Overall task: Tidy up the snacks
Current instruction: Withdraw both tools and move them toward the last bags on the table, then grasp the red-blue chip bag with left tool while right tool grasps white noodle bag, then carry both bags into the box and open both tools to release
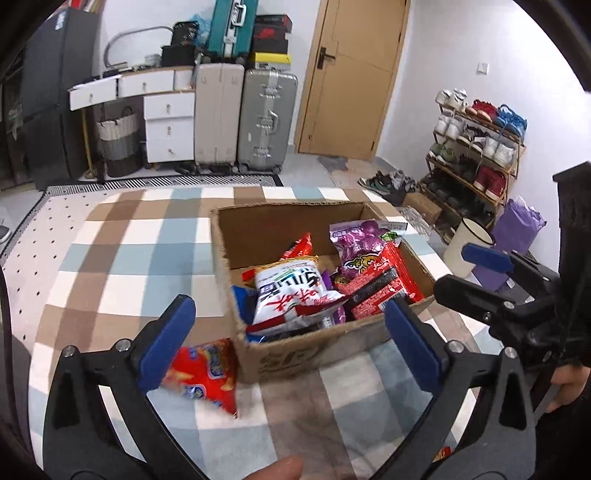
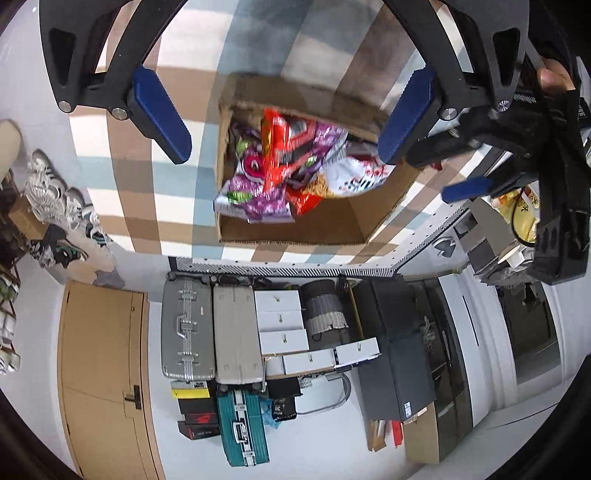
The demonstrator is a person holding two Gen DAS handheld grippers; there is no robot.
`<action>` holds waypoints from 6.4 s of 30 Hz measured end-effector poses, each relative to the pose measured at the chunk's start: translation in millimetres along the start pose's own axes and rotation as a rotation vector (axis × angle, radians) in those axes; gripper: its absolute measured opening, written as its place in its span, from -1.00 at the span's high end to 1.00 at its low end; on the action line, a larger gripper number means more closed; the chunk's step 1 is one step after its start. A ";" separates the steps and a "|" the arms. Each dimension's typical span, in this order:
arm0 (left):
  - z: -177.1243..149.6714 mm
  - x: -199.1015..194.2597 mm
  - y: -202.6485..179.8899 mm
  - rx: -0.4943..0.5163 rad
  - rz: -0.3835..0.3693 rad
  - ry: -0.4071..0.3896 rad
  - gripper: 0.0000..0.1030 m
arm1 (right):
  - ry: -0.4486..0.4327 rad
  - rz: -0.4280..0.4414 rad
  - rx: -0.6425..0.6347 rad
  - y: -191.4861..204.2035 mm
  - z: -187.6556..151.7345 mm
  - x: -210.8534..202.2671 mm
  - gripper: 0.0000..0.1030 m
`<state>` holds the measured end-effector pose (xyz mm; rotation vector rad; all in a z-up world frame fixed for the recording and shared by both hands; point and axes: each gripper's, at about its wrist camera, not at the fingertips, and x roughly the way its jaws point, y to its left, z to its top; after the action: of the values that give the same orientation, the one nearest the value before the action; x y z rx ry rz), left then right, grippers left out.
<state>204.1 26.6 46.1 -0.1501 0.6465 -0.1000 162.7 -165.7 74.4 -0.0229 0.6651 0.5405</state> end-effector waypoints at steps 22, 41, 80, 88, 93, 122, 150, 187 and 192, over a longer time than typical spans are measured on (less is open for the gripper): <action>-72.1 -95.6 11.3 0.027 0.065 0.057 -0.98 | 0.110 -0.002 -0.033 20.1 -79.0 -68.4 -0.99; -108.7 -68.8 20.6 -0.002 0.086 0.173 -0.98 | 0.290 0.190 -0.026 38.5 -158.0 -56.9 -0.99; -80.0 29.6 79.9 -0.087 0.130 0.247 -0.98 | 0.282 0.117 0.035 29.5 -131.5 26.3 -0.45; -69.3 59.5 86.5 -0.071 0.145 0.282 -0.98 | 0.271 0.122 0.055 27.9 -133.8 23.3 -0.43; -68.6 67.7 88.1 -0.056 0.150 0.294 -0.96 | 0.269 0.119 0.053 28.2 -133.4 22.6 -0.43; -107.3 4.3 70.4 -0.083 0.039 0.205 -0.21 | 0.193 0.168 0.062 34.9 -130.2 3.8 -0.21; -40.9 -61.7 15.7 -0.030 -0.003 0.012 -0.10 | -0.019 0.131 0.111 11.6 -62.9 -45.9 -0.22; 1.6 -64.4 -5.5 -0.015 -0.049 -0.071 0.01 | -0.068 0.114 0.100 9.7 -21.1 -32.2 -0.22; 16.5 -41.1 -8.2 -0.020 -0.050 -0.062 0.01 | -0.068 0.104 0.099 8.8 -10.4 -21.5 -0.22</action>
<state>181.1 26.0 84.9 -0.1881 0.5825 -0.1368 138.3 -170.1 80.3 0.1229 0.6287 0.6054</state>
